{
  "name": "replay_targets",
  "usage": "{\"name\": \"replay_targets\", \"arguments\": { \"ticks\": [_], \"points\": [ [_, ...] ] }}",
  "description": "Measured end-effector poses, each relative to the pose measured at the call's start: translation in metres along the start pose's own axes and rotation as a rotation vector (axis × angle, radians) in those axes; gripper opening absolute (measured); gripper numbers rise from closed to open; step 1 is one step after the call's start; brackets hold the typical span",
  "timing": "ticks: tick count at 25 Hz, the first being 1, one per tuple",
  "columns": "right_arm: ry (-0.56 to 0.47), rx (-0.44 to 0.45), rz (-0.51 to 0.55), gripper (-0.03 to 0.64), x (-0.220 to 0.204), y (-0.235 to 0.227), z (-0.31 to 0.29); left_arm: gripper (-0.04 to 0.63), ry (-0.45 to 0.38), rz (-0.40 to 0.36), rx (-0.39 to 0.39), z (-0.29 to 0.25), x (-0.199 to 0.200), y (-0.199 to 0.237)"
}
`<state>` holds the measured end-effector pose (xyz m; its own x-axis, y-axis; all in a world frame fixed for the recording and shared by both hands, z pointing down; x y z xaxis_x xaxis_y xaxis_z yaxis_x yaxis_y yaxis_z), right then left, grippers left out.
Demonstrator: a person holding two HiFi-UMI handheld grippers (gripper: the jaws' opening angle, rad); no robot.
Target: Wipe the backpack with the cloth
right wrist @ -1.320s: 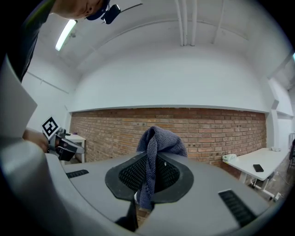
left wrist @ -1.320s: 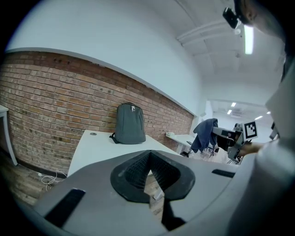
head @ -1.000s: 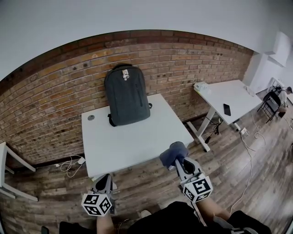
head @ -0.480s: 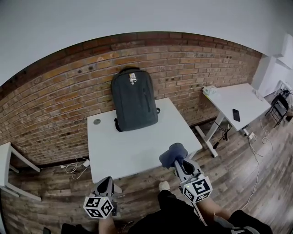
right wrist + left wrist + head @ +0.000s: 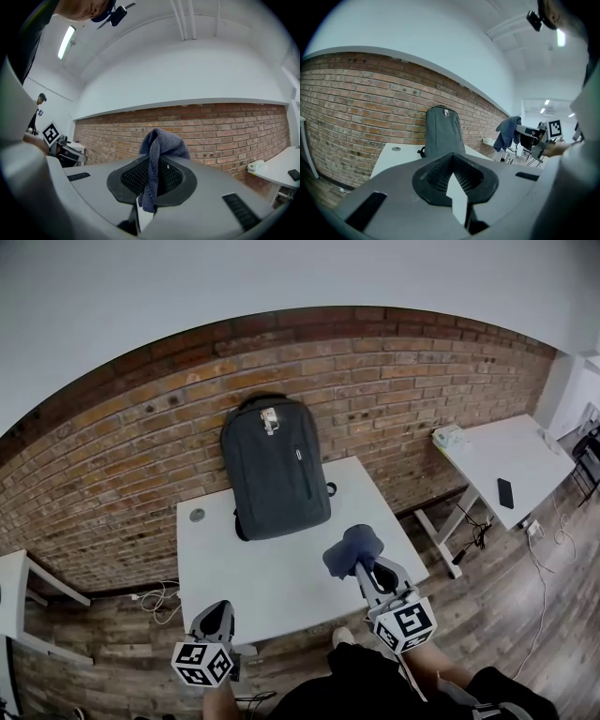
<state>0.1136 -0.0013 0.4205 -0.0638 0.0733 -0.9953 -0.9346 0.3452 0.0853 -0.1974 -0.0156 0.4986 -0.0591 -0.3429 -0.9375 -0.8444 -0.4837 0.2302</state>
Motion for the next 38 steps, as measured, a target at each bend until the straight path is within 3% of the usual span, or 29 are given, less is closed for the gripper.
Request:
{"name": "replay_targets", "arguments": {
  "ticks": [20,32,38],
  "points": [
    [0.007,0.123,-0.054,0.023,-0.008,-0.138,-0.135,-0.005,0.006,-0.019,0.07,-0.163,0.069,-0.022],
    [0.054,0.188,-0.068,0.023,-0.022,-0.148,-0.19,-0.005,0.046,-0.001,0.107,-0.176,0.063,-0.016],
    [0.062,0.163,-0.023,0.023,-0.01,-0.155,-0.225,-0.005,0.042,0.005,0.097,-0.179,0.071,0.006]
  ]
}}
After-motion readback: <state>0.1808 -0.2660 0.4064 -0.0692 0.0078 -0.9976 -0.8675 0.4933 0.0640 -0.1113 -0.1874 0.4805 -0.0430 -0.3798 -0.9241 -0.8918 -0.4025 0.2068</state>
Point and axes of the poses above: the fingertips, and each gripper's own axes: z backward along the fingers, y to its left, x out of its top, the point moved 3 cm from there along z, backward along the fingers, and after that the axes turned 1 degree about z, right-handed, at the moved point
